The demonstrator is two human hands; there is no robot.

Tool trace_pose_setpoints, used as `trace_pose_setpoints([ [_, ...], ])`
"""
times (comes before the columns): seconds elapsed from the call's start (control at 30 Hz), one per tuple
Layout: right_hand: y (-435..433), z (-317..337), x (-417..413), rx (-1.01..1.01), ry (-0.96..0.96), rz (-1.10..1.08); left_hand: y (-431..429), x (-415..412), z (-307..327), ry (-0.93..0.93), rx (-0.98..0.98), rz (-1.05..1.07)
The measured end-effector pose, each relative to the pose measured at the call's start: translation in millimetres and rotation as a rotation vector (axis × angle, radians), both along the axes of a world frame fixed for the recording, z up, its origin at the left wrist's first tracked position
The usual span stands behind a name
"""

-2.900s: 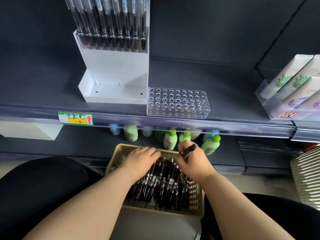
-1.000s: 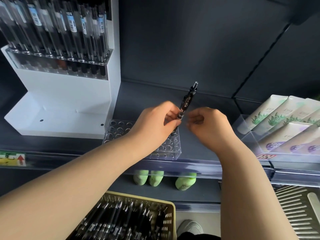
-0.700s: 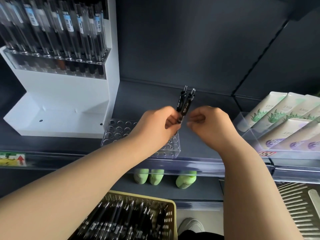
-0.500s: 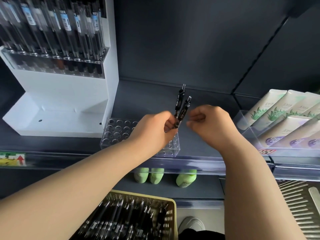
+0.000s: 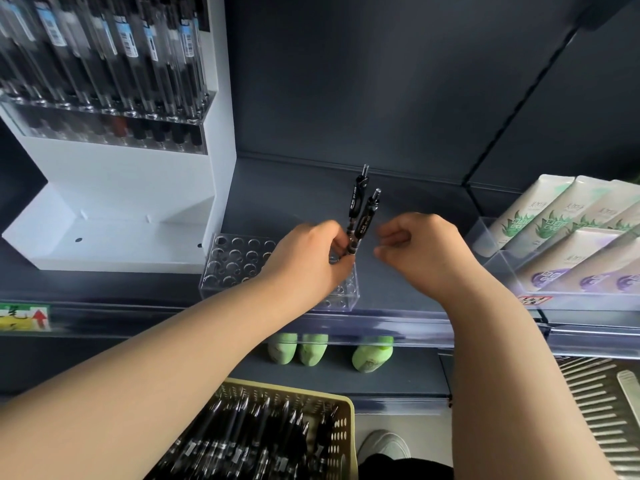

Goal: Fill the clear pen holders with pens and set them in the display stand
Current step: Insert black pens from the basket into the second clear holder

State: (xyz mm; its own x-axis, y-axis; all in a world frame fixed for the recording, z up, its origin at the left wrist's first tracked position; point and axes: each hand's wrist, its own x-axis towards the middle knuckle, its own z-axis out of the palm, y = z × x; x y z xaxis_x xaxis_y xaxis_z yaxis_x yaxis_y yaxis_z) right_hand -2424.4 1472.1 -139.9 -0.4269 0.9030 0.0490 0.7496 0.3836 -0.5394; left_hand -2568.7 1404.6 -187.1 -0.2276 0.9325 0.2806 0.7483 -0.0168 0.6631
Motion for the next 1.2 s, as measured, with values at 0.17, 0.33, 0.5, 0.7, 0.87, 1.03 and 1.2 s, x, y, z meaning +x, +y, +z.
trace_pose_setpoints([
  [0.17,-1.7,0.8,-1.6,-0.007,-0.008,0.004,1.1,-1.4,-2.5,0.02,0.009,-0.012],
  [0.33,-5.5,3.8,2.9,-0.034,-0.033,0.003,-1.4,-6.2,-1.6,0.03,-0.009,-0.007],
  [0.5,-20.6,0.6,9.8,-0.024,-0.055,0.001,-20.3,-14.3,4.2,0.03,-0.015,0.027],
  [0.7,-42.3,-14.1,-4.4,0.126,0.158,-0.067,-54.2,-18.6,9.2,0.069,-0.022,0.037],
  [0.87,-36.9,-18.2,-23.1,0.18,0.264,-0.105,-71.3,-23.0,10.1,0.084,-0.025,0.03],
  [1.03,-29.5,-16.2,-31.1,0.163,0.24,-0.077,-75.3,-31.3,10.7,0.104,-0.039,0.033],
  [1.2,-22.3,-13.7,-27.5,0.13,0.213,-0.086,-65.5,-35.6,12.2,0.089,-0.012,0.057],
])
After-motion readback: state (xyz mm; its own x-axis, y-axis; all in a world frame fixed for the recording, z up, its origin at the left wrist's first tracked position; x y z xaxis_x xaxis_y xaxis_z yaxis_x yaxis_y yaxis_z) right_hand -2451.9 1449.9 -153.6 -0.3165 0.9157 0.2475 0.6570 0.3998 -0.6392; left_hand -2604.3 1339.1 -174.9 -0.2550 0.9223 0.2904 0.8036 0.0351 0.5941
